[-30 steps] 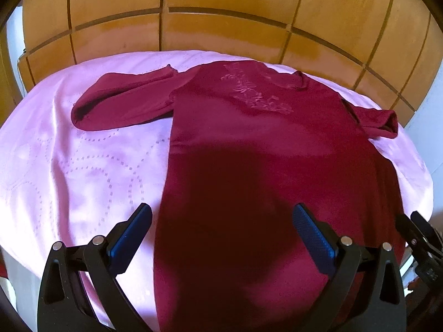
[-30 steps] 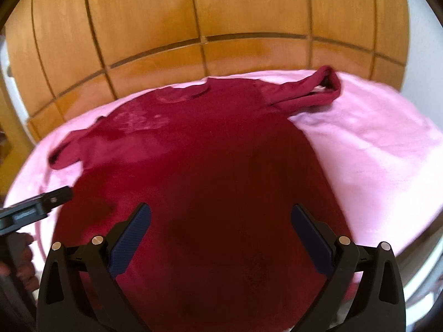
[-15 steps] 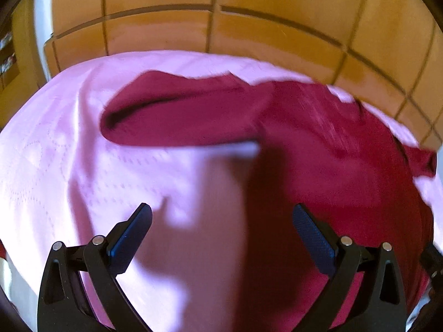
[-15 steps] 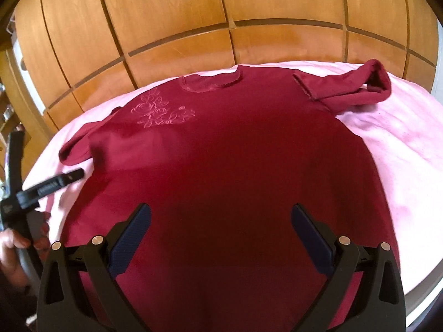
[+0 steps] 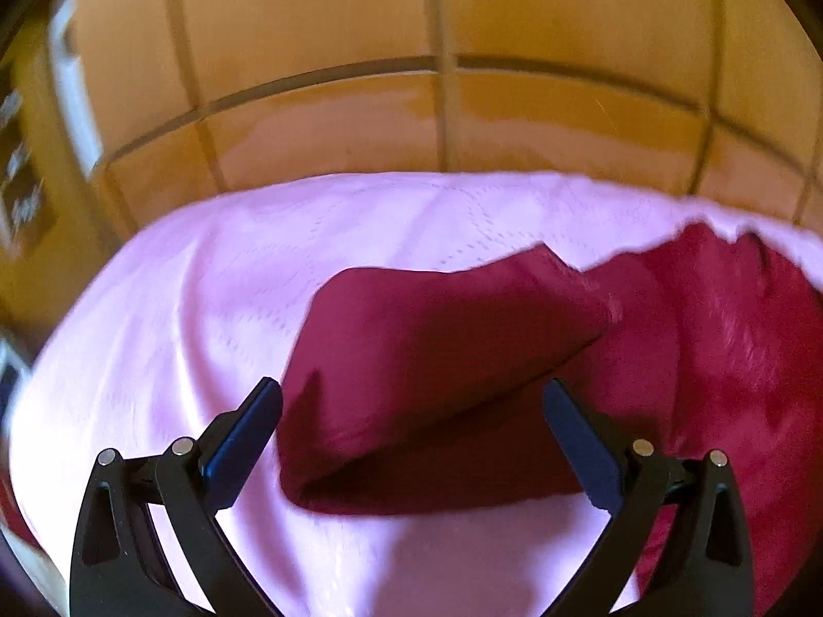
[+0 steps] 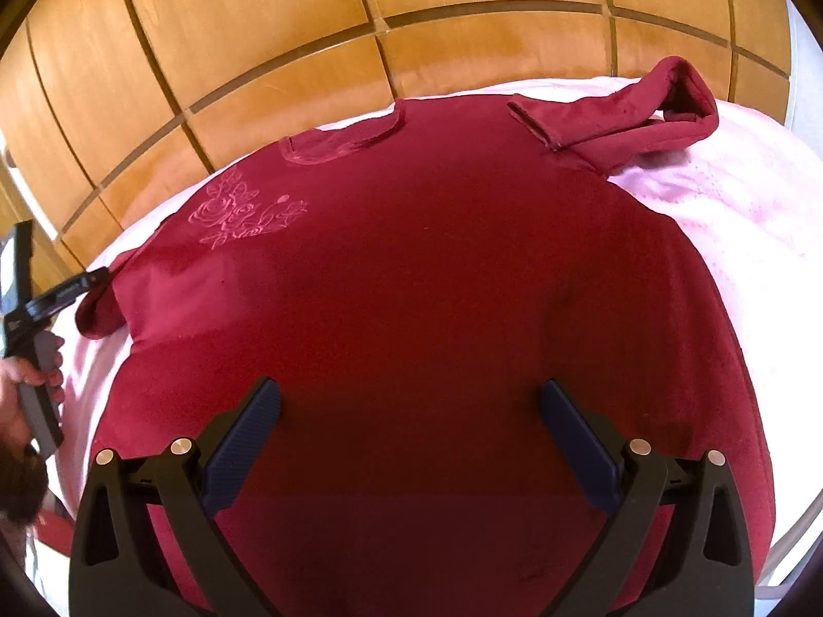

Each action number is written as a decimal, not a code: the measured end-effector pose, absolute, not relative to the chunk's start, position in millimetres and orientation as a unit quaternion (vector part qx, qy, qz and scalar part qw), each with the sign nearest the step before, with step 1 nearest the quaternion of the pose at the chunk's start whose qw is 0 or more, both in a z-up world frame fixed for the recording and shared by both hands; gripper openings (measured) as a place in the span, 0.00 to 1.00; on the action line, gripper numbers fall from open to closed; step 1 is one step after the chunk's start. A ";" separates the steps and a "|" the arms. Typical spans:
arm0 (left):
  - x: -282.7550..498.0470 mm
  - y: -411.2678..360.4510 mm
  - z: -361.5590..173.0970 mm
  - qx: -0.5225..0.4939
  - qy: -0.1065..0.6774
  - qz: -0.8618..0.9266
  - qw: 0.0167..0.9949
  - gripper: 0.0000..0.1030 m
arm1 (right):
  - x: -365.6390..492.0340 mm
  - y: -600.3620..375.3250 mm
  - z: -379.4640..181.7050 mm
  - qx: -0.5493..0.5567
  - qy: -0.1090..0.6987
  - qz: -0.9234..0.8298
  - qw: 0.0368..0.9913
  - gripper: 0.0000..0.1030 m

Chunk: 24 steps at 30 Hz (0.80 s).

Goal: Fold small clothes
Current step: 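Reach the left gripper to the sleeve cuff and close on it, then lift the sleeve with the left gripper, lay it across the body, release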

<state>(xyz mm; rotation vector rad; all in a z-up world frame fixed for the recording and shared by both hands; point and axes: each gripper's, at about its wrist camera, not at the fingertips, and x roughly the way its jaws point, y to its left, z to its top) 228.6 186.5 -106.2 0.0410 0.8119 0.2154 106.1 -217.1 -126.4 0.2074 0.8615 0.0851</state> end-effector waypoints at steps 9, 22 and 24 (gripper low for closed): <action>262.5 187.5 -134.4 0.047 0.427 0.057 0.901 0.65 | 107.7 -211.0 -131.7 0.069 0.413 0.027 0.908 0.97; 252.0 248.0 -100.6 -0.090 0.356 0.102 0.925 0.04 | 118.0 -220.6 -129.4 0.074 0.406 -0.005 0.911 0.97; 245.1 268.9 -94.0 -0.103 0.339 0.135 0.925 0.04 | 118.3 -221.4 -130.0 0.075 0.404 -0.004 0.911 0.97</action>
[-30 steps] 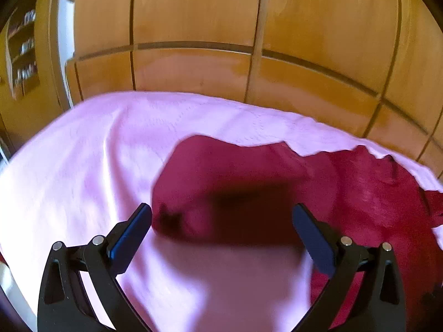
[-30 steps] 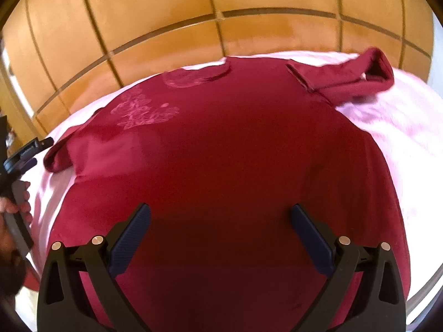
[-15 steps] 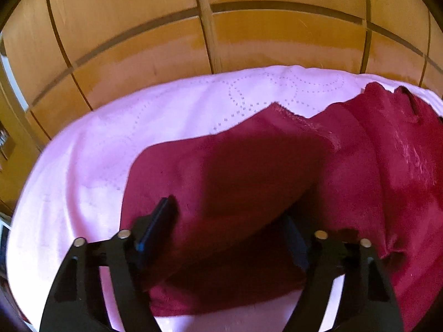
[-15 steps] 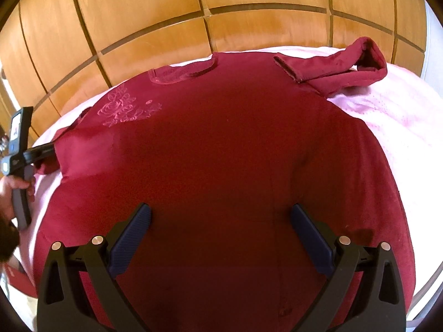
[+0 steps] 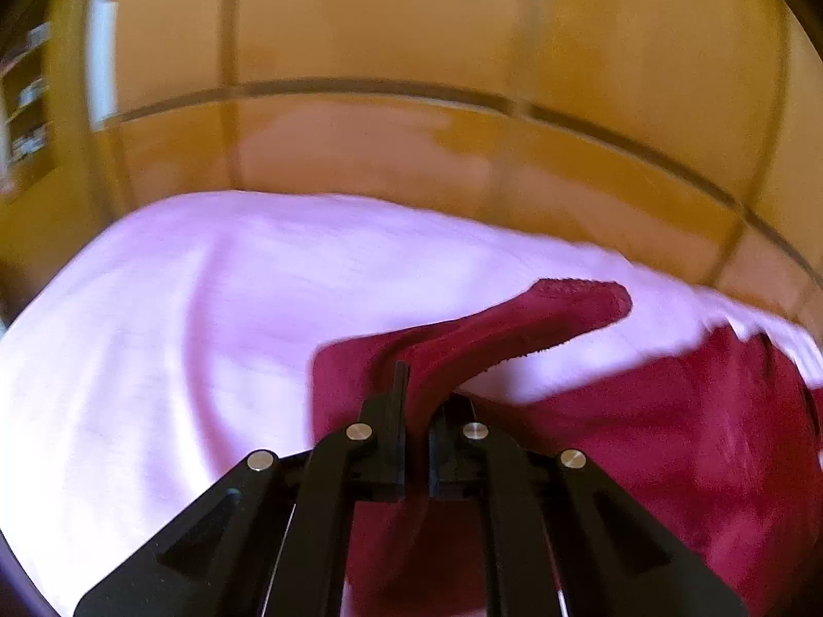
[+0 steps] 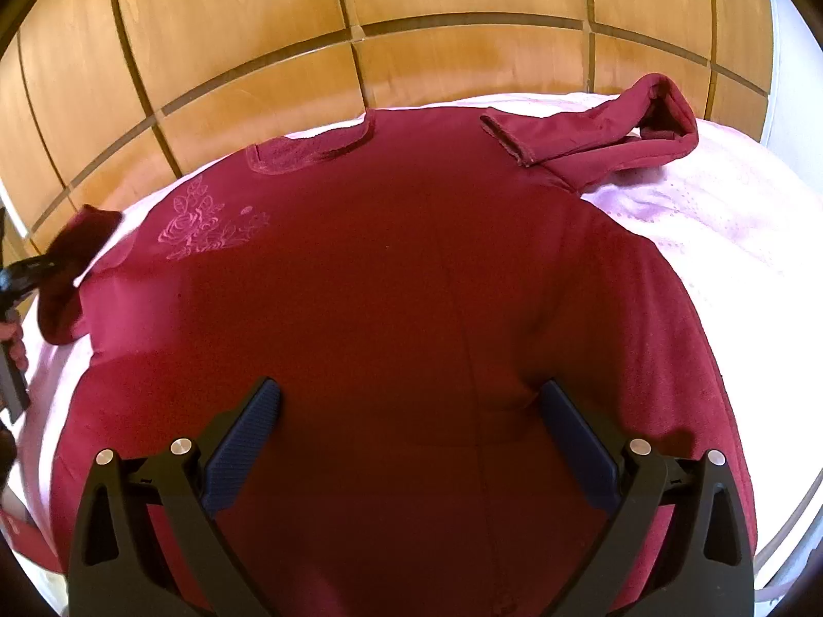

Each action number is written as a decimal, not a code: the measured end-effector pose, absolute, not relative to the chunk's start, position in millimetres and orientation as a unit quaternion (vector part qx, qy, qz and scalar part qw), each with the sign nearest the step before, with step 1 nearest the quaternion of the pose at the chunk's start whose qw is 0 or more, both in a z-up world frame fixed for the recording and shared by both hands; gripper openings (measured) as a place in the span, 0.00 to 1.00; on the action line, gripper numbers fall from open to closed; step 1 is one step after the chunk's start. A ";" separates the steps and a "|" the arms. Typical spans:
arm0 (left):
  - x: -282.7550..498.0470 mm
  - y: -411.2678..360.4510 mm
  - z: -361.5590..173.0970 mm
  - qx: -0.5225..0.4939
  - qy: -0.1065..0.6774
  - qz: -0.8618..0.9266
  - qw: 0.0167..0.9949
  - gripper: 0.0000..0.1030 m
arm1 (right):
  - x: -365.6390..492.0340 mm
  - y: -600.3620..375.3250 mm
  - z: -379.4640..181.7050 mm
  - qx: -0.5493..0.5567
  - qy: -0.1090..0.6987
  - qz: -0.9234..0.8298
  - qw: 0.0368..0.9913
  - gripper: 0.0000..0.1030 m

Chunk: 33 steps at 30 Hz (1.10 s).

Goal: Fold small clothes
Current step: 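Lift the sleeve with the left gripper, lay it across the body, release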

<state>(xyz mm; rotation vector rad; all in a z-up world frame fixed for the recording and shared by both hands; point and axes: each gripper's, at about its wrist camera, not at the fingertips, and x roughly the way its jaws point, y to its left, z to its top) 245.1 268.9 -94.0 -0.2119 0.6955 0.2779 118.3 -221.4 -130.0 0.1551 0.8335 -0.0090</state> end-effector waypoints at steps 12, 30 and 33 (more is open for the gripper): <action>193.1 357.0 -85.8 -0.193 0.283 0.213 0.915 0.04 | 117.9 -219.0 -132.4 0.067 0.404 -0.008 0.912 0.97; 209.8 256.6 -64.4 -0.315 0.191 -0.013 0.930 0.05 | 123.2 -227.4 -125.2 0.113 0.414 -0.003 0.903 0.97; 227.6 203.6 -54.3 -0.292 0.201 -0.072 0.932 0.05 | 122.3 -227.9 -125.6 0.114 0.414 -0.002 0.903 0.97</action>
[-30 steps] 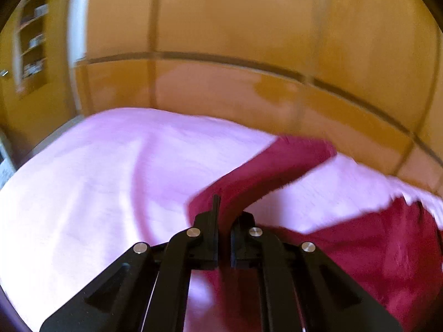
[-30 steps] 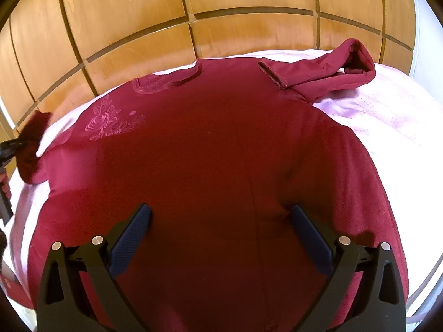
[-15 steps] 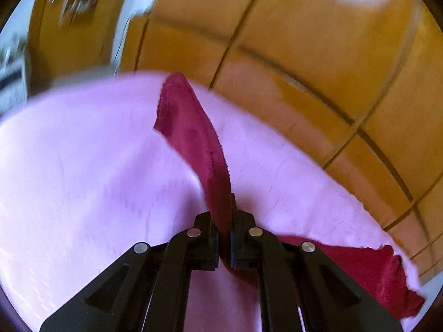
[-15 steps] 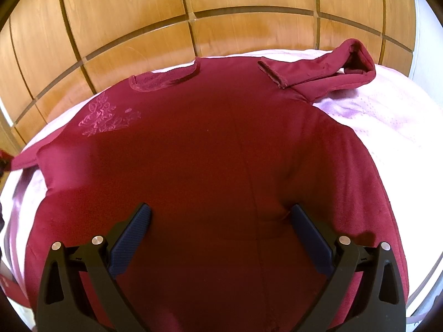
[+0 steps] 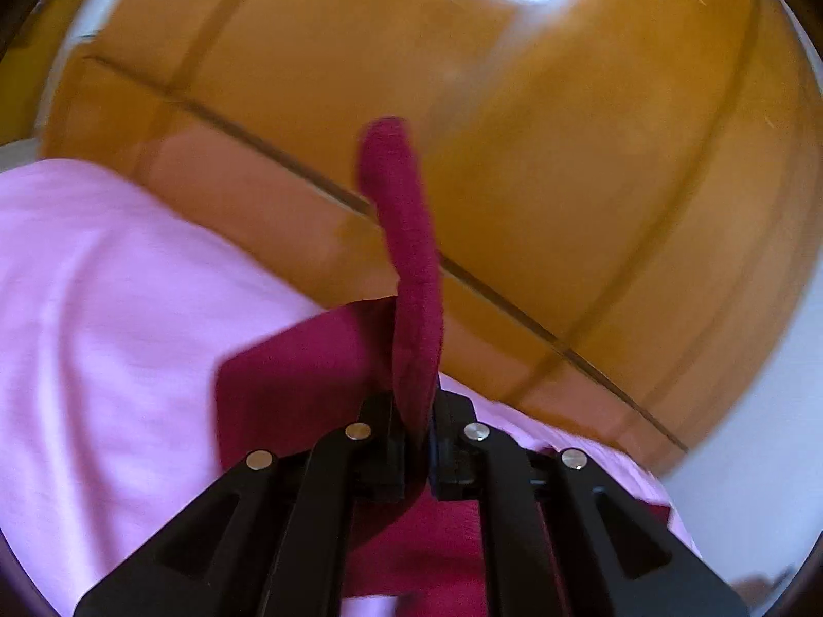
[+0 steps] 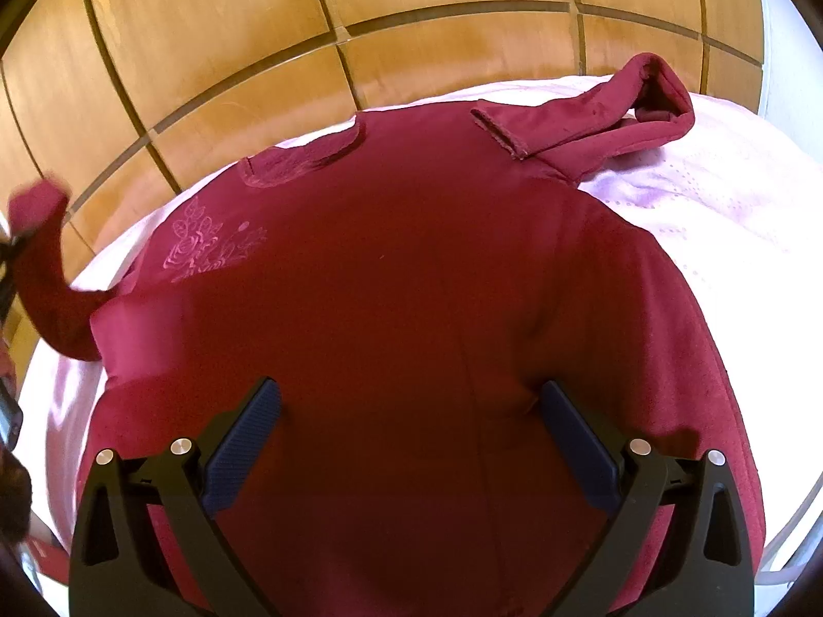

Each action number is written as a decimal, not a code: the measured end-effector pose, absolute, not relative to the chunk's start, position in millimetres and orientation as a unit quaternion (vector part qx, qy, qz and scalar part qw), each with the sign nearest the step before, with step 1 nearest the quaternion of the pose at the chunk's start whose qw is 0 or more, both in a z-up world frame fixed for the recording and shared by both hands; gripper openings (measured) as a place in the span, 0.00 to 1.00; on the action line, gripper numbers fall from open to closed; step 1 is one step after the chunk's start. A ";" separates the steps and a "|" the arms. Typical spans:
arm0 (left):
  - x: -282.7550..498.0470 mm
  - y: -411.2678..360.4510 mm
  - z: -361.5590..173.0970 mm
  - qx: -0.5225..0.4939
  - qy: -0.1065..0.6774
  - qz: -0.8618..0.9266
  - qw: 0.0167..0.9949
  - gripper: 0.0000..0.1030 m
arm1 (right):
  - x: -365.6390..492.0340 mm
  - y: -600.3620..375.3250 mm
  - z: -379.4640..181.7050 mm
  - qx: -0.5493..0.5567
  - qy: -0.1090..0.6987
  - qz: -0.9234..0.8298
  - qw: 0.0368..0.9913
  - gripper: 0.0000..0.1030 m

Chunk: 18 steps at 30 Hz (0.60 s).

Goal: Fold small clothes

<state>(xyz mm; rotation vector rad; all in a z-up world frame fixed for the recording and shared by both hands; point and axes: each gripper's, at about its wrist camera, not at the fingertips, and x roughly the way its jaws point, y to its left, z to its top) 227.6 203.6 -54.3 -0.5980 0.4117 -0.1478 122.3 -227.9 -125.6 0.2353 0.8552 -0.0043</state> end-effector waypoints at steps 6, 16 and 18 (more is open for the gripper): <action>254.0 111.3 -69.7 -0.263 0.267 -0.153 0.914 0.05 | 121.3 -229.1 -126.7 0.113 0.412 0.001 0.904 0.97; 238.3 12.8 -119.0 -0.121 0.360 -0.202 0.903 0.69 | 118.1 -235.4 -123.6 0.119 0.402 0.010 0.908 0.97; 216.2 18.2 -108.7 -0.104 0.345 -0.198 0.912 0.81 | 119.4 -236.7 -123.9 0.121 0.403 0.010 0.907 0.97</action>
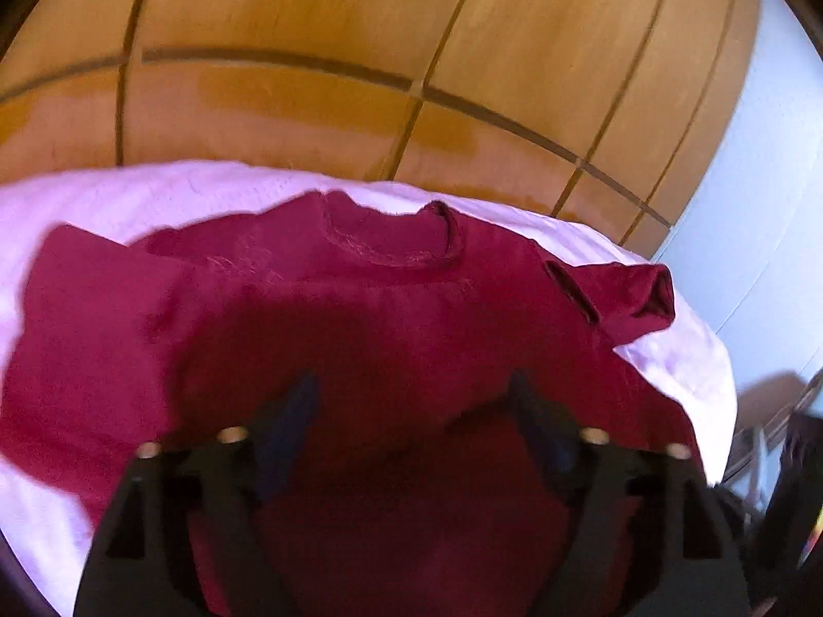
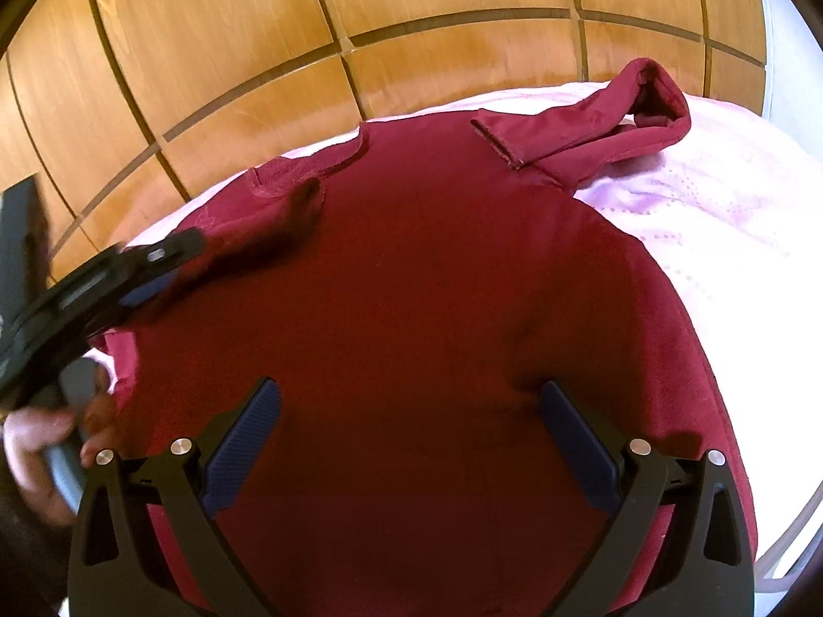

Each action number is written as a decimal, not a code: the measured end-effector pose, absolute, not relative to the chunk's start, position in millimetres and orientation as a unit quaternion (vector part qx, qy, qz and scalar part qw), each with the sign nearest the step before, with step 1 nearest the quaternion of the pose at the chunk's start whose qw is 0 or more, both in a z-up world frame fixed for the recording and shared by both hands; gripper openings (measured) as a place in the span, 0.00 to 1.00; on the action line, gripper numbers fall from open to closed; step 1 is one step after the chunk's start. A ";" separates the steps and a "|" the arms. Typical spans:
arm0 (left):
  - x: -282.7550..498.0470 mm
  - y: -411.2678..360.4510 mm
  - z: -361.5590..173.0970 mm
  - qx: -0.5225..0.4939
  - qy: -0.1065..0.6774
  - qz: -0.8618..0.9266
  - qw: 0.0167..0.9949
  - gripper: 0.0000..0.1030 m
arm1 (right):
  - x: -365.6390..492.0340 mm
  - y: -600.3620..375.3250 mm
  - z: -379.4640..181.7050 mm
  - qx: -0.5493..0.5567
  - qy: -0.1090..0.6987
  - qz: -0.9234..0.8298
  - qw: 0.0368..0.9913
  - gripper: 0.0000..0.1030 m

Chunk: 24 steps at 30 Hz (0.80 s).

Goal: Fold small clothes

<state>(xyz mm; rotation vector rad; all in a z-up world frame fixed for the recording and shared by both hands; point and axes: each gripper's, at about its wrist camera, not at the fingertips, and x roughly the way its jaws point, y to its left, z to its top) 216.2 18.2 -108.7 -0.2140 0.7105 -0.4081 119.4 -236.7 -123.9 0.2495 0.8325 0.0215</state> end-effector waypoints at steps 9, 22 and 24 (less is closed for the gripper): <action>160.0 108.1 -124.3 -0.120 0.362 0.031 0.924 0.89 | 136.6 -234.3 -111.6 0.170 0.385 0.044 0.906 0.97; 205.2 143.8 -155.2 -0.147 0.429 0.117 0.884 0.90 | 246.1 -204.0 -129.7 0.241 0.424 0.110 0.866 0.75; 201.6 146.3 -153.4 -0.149 0.423 0.114 0.887 0.90 | 253.7 -197.6 -132.5 0.233 0.426 0.114 0.867 0.64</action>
